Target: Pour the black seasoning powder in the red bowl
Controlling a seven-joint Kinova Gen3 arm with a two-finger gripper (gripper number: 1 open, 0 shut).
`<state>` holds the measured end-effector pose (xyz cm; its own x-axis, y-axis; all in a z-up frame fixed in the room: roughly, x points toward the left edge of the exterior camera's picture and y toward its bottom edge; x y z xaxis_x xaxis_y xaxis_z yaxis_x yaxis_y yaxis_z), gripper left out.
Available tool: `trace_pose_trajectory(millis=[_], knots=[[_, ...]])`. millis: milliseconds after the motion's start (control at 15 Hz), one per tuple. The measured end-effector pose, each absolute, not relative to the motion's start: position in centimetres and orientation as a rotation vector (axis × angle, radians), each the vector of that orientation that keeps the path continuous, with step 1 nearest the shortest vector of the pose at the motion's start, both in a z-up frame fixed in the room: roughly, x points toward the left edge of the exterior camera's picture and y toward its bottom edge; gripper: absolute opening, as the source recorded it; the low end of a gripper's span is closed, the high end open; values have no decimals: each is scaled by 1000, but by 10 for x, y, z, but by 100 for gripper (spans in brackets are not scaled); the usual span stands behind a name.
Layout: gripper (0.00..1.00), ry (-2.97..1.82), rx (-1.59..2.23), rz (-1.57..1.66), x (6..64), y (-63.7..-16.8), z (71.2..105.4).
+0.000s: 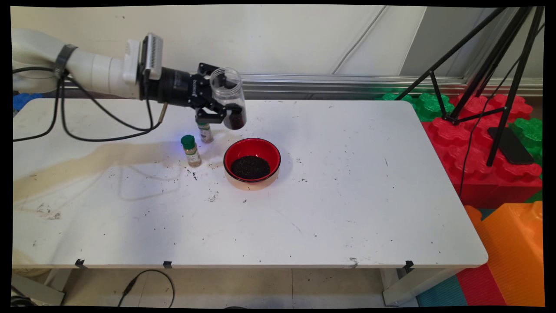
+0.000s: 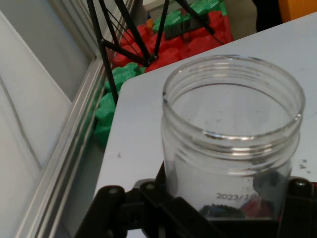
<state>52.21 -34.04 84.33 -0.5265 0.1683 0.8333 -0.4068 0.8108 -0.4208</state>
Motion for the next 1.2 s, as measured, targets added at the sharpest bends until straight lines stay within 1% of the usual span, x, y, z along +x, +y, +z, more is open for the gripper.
trace_pose_trajectory(millis=[667, 1200], knots=[[0, -2067, 24, 839, 509, -385, 830], [0, -2120, -157, 938, 503, -402, 816]])
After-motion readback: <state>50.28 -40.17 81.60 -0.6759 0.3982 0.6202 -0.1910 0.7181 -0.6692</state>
